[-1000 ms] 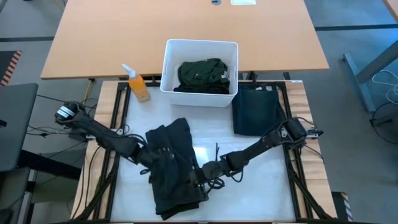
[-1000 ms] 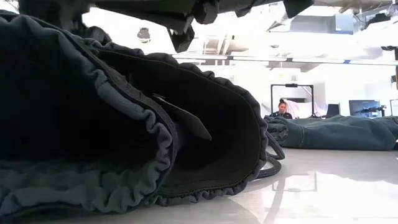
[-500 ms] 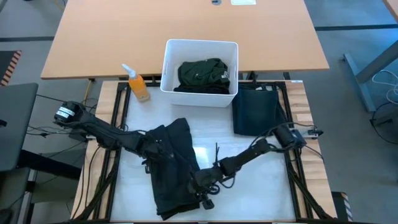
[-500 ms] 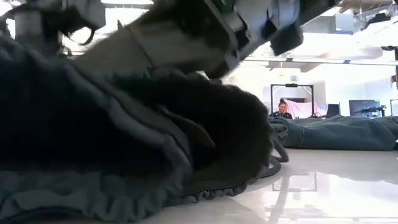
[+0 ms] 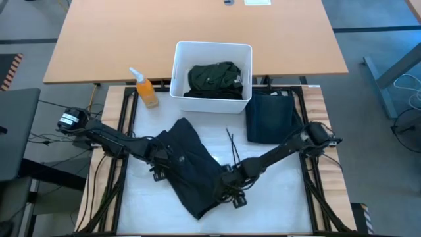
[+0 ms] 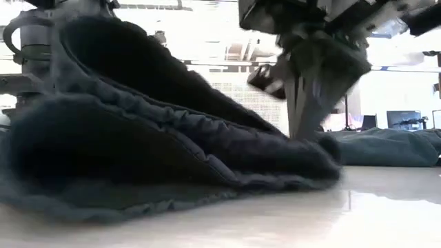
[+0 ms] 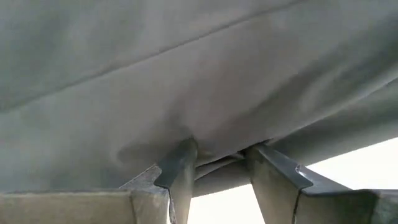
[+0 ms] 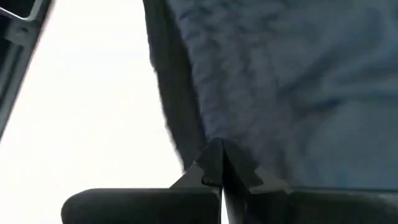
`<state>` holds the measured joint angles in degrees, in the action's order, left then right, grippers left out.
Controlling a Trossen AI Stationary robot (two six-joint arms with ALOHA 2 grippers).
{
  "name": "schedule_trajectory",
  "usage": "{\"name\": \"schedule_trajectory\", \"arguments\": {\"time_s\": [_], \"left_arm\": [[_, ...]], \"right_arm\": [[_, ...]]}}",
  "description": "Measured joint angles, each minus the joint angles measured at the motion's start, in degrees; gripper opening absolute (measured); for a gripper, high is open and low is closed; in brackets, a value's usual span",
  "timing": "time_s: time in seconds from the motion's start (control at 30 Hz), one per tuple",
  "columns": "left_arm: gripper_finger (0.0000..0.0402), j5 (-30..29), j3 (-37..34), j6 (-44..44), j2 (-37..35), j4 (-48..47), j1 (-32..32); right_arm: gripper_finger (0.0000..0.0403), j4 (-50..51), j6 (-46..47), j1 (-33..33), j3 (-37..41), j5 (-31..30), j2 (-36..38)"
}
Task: Fold laundry
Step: Fold the black shorts
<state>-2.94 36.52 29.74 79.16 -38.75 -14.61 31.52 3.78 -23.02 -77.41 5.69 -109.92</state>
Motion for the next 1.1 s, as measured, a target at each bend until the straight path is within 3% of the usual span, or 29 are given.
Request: {"name": "schedule_trajectory", "arguments": {"time_s": [0.1, 0.2, 0.3, 0.37, 0.47, 0.57, 0.67, 0.8, 0.93, 1.1], "left_arm": [[0.0137, -2.4, 3.9, -3.3, 0.0, -4.9, 0.0], [0.0137, -7.1, 8.7, -5.0, 0.0, -7.8, 0.0], [0.0137, -8.1, 11.5, -6.5, -0.1, -7.6, -0.4], [0.0137, -7.6, 12.2, -8.2, -0.1, -4.7, -1.2], [0.0137, -7.5, 11.0, -11.3, -0.1, -2.3, -1.9], [0.0137, -7.8, 9.8, -13.0, -0.1, 1.9, -1.2], [0.0137, -5.6, 7.9, -13.1, 0.0, 7.0, 0.1], [0.0137, -0.6, 5.3, -10.3, 0.4, 11.6, 0.9], [0.0137, 3.6, 3.1, -5.5, 1.1, 12.3, 0.1], [0.0137, 11.4, 0.4, -1.4, 2.0, 13.8, -1.6]], "right_arm": [[0.0020, -0.1, -2.2, 1.5, 3.7, -2.7, 5.9], [0.0020, -8.7, -0.6, 4.7, 13.3, -2.8, 14.2], [0.0020, -34.1, 7.4, 7.5, 24.7, -3.0, 20.8], [0.0020, -53.7, 9.4, 6.1, 29.1, -3.4, 20.6], [0.0019, -65.0, 6.5, 1.5, 27.7, -8.3, 14.5], [0.0019, -63.5, 4.9, -1.2, 21.3, -15.5, 4.8], [0.0019, -62.5, 4.6, -0.8, 12.4, -17.1, -2.8], [0.0019, -51.7, 6.2, -0.4, 2.6, -21.5, -10.0], [0.0019, -43.6, 6.9, -1.1, -2.8, -22.5, -12.2], [0.0019, -37.2, 9.7, -2.0, -3.7, -21.0, -13.1]]}}
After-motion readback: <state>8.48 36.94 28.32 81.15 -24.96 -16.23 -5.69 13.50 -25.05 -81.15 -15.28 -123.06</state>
